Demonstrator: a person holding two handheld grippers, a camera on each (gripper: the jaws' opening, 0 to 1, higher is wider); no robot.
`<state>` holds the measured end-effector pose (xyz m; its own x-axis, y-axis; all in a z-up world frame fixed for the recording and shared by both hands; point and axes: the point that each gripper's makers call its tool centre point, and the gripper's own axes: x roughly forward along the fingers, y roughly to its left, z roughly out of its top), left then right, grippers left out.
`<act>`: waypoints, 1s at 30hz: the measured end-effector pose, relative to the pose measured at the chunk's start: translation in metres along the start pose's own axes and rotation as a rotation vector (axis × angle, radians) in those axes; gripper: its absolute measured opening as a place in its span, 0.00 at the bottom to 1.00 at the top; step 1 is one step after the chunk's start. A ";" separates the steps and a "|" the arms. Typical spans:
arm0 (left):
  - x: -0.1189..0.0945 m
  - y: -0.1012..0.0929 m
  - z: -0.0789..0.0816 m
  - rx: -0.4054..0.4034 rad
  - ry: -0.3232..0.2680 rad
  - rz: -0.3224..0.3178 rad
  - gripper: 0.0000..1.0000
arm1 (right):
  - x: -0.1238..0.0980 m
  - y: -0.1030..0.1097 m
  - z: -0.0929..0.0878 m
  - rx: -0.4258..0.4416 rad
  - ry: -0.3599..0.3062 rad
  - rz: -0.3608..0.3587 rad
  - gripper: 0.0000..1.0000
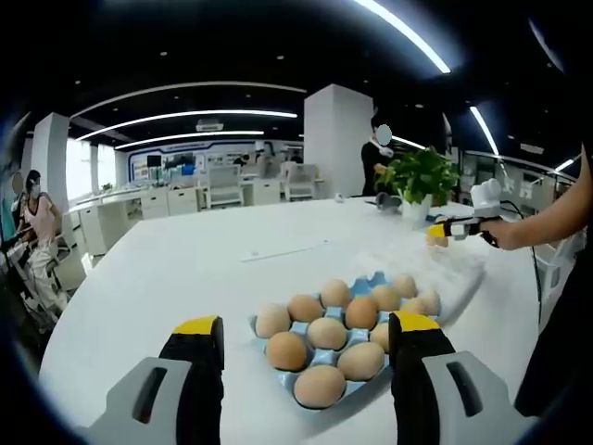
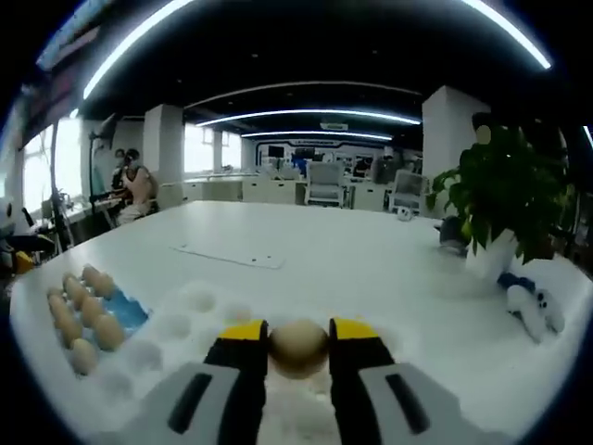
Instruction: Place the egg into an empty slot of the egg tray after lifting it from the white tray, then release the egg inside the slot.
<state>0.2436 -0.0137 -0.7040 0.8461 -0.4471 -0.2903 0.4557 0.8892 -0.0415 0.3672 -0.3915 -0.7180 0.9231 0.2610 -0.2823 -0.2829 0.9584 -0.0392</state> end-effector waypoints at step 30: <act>0.000 0.000 -0.001 0.008 0.001 0.006 0.73 | 0.036 0.157 0.033 -0.002 -0.048 0.359 0.25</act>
<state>0.2437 -0.0141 -0.7046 0.8487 -0.4412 -0.2917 0.4523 0.8913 -0.0321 0.3643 -0.2277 -0.7027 0.7760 0.5860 -0.2334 -0.5916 0.8045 0.0527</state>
